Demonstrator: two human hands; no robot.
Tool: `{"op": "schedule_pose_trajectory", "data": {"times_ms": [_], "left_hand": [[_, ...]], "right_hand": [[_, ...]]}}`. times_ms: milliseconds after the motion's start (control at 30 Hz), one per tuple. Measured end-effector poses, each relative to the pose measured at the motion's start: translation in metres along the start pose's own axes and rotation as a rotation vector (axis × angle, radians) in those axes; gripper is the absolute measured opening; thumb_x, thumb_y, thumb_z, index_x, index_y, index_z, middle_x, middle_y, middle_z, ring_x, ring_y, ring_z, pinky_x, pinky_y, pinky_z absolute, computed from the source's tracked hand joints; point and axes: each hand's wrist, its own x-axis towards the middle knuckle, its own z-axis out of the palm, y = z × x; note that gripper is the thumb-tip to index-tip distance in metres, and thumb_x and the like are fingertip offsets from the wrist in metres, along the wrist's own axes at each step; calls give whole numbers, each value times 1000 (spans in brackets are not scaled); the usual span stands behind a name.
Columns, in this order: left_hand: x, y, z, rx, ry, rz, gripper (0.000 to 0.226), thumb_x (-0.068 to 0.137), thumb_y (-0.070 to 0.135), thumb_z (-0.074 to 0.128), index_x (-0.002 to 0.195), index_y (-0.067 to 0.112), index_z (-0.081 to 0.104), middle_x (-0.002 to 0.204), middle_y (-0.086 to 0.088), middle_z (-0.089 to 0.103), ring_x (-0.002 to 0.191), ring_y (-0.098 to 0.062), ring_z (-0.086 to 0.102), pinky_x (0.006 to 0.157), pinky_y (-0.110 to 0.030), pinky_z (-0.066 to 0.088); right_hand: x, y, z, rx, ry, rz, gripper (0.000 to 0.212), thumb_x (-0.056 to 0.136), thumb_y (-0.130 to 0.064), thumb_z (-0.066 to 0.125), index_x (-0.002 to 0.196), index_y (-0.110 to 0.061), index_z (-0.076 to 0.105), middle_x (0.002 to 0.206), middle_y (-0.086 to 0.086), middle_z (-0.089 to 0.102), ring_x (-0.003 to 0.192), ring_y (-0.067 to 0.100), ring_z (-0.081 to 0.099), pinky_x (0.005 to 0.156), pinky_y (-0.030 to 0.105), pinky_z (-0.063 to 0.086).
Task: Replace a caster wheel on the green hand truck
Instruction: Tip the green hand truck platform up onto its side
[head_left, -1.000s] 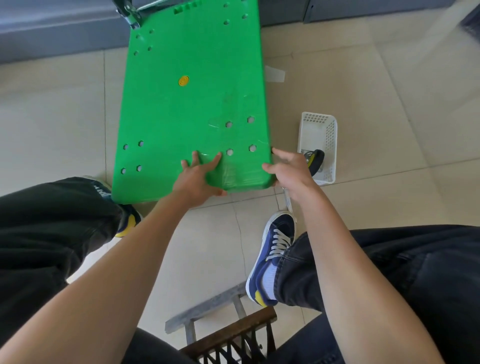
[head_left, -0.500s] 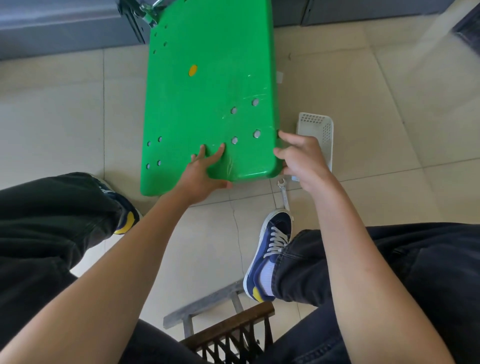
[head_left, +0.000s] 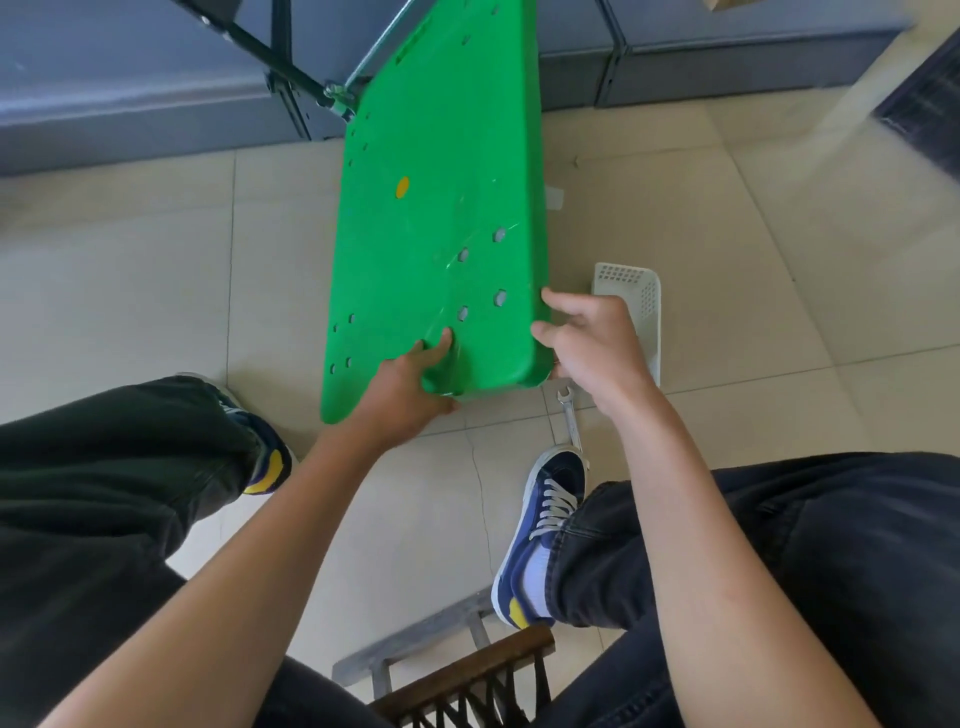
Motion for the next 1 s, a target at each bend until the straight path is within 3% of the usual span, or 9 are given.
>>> {"op": "schedule_pose_trajectory", "data": {"times_ms": [100, 200, 267, 333, 533, 633, 800, 867, 1000], "left_hand": [[-4, 8, -5, -46, 15, 7, 79, 82, 8, 77, 153, 21, 43, 150, -3, 51, 142, -20, 42, 105, -8, 19], [-7, 21, -13, -242, 21, 1, 63, 82, 20, 74, 143, 21, 57, 134, 0, 65, 127, -19, 58, 113, -27, 37], [-11, 31, -22, -416, 80, 0, 59, 83, 29, 73, 140, 26, 60, 120, 6, 69, 108, -21, 67, 100, -46, 54], [-16, 41, -32, -501, 121, 9, 54, 93, 24, 68, 145, 33, 53, 111, 12, 66, 95, -15, 63, 87, -47, 60], [-26, 44, -54, -566, 141, 43, 52, 99, 17, 59, 144, 43, 49, 110, 23, 62, 107, -11, 61, 85, -50, 60], [-27, 50, -66, -546, 150, 67, 52, 99, 23, 63, 145, 40, 49, 128, 17, 57, 122, -10, 57, 86, -49, 60], [-18, 68, -89, -618, 133, 49, 51, 98, 20, 65, 146, 27, 51, 129, 5, 56, 108, -10, 60, 79, -44, 62], [-14, 71, -95, -597, 144, 56, 53, 96, 18, 68, 147, 22, 51, 132, 2, 61, 105, -10, 64, 77, -45, 63], [-12, 65, -105, -581, 175, 40, 57, 92, 15, 74, 144, 15, 53, 131, -1, 66, 111, -16, 67, 82, -51, 61]], "right_hand": [[0, -8, 0, -6, 7, -47, 48, 93, -11, 72, 139, -17, 62, 102, 2, 77, 95, 25, 75, 88, 51, 61], [-4, -18, 8, 16, 0, -86, 48, 92, -12, 72, 138, -20, 63, 93, 3, 78, 89, 25, 76, 86, 51, 61], [-6, -26, 16, 33, 3, -130, 48, 93, -15, 72, 139, -23, 62, 88, 5, 77, 86, 25, 76, 84, 53, 61], [-8, -35, 24, 58, -1, -166, 49, 94, -16, 72, 141, -23, 61, 88, 8, 76, 87, 25, 75, 85, 52, 61], [-11, -51, 44, 123, -11, -210, 50, 93, -13, 73, 140, -20, 61, 89, 9, 76, 87, 25, 76, 86, 52, 61], [-11, -52, 46, 172, 1, -201, 47, 92, -12, 74, 137, -19, 63, 87, 6, 78, 85, 22, 77, 82, 52, 62], [-17, -48, 55, 241, 5, -202, 6, 92, -19, 74, 97, -20, 76, 87, 2, 79, 81, 21, 77, 77, 51, 63], [-19, -49, 61, 266, -9, -221, 13, 96, -14, 70, 89, -23, 75, 84, 2, 79, 77, 20, 76, 70, 43, 64], [-22, -49, 69, 357, -87, -239, 11, 100, -13, 65, 107, -17, 73, 95, 4, 77, 82, 16, 75, 64, 28, 58]]}}
